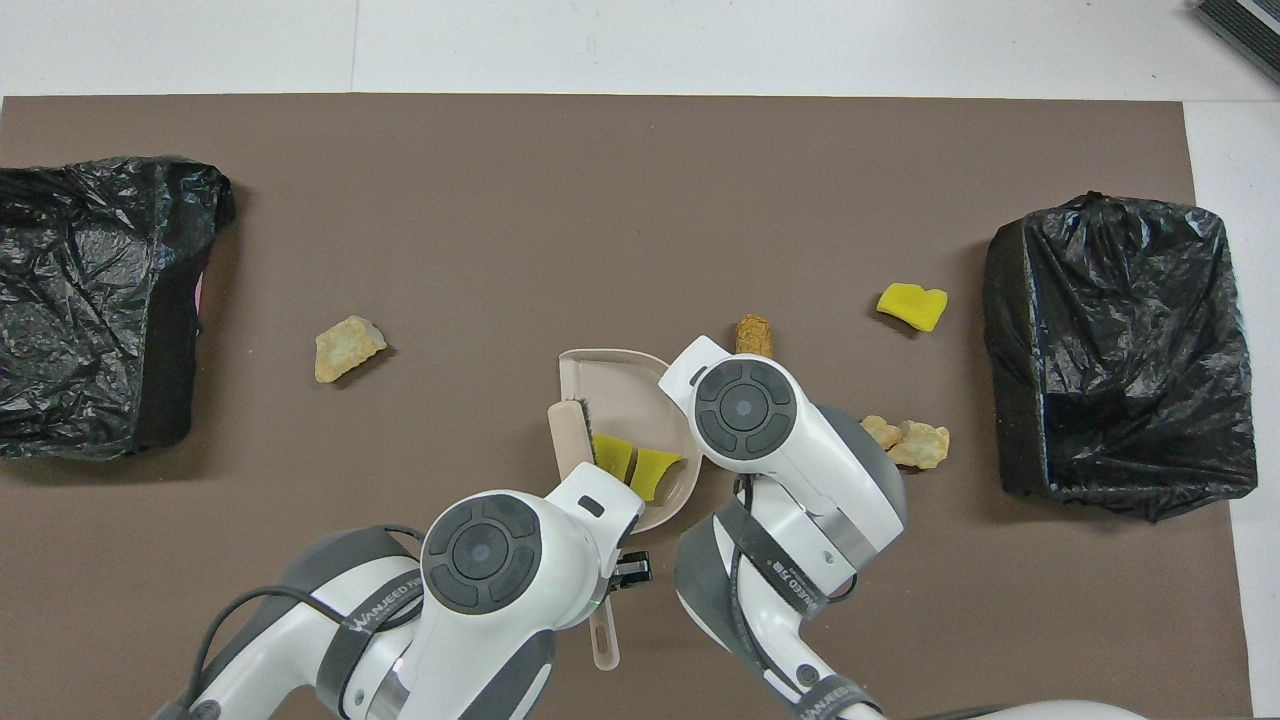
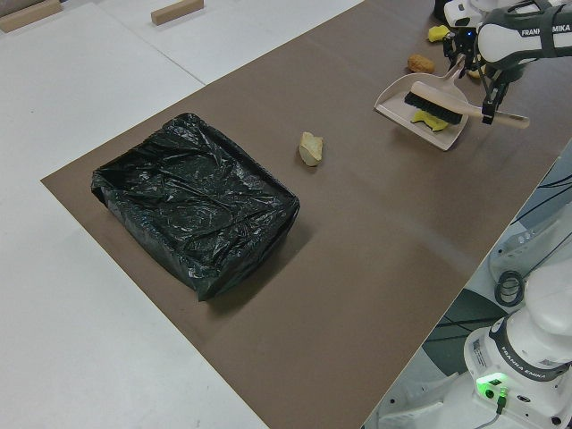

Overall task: Sweep and dump trash in bin
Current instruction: 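Sweep the yellow sponge pieces into the dustpan with the left gripper's brush, then sweep the tan crumb piece toward the dustpan with the left gripper's brush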

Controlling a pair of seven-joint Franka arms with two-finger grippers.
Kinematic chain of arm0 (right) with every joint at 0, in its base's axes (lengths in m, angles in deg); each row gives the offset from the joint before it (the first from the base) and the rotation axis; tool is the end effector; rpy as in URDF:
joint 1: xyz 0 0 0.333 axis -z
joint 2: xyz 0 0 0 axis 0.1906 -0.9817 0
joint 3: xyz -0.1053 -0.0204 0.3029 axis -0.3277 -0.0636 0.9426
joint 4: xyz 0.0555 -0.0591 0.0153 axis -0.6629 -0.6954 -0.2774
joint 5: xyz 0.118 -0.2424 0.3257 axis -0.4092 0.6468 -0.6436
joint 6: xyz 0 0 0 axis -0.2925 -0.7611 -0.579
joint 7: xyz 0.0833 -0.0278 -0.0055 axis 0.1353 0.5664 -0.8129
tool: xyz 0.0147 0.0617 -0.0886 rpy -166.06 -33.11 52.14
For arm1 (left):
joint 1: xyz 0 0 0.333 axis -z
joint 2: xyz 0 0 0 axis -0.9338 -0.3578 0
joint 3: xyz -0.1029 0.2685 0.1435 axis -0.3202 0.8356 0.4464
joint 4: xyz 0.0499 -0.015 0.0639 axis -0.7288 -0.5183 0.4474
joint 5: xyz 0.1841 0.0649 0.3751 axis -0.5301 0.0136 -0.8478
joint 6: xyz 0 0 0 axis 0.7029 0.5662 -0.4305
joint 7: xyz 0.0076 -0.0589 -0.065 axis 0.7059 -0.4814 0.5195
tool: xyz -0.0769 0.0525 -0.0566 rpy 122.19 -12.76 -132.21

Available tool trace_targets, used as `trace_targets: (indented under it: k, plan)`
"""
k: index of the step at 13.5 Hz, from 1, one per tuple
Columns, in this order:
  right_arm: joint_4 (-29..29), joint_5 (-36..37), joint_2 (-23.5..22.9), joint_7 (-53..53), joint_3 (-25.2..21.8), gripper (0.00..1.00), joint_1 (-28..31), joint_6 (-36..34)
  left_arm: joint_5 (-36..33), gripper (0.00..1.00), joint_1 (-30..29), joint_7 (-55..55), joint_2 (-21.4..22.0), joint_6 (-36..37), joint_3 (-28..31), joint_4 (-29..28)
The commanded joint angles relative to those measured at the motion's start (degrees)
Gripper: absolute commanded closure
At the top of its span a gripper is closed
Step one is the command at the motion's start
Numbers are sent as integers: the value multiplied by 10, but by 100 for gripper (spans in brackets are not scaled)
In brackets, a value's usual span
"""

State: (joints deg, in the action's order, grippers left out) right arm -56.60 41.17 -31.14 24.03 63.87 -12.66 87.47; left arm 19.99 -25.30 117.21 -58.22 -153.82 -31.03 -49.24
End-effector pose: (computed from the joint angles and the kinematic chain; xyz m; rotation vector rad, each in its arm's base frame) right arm 0.5203 0.3018 0.3289 2.1046 2.1264 -0.2032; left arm 0.3647 -0.3832 0.3943 2.9822 0.1651 -0.3247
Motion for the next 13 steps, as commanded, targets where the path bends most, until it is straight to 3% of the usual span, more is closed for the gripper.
trace_targets:
  k: [1, 4, 7, 10, 13]
  plan:
    - [-6, -8, -7, -7, 2, 100, 5, 24, -3, 100, -46, -38, -8, 40, 3, 31]
    - [-6, -8, -7, -7, 2, 100, 5, 19, -75, 100, -115, -94, -16, 81, 2, 62]
    - [-6, -8, -7, -7, 2, 100, 5, 17, -133, 100, -183, -163, -57, 142, 3, 127]
    - [-6, -8, -7, -5, 2, 100, 5, 16, -195, 100, -264, -287, -71, 136, 3, 133]
    - [-6, -8, -7, -5, 2, 100, 5, 15, -235, 100, -310, -313, -89, 122, 3, 133]
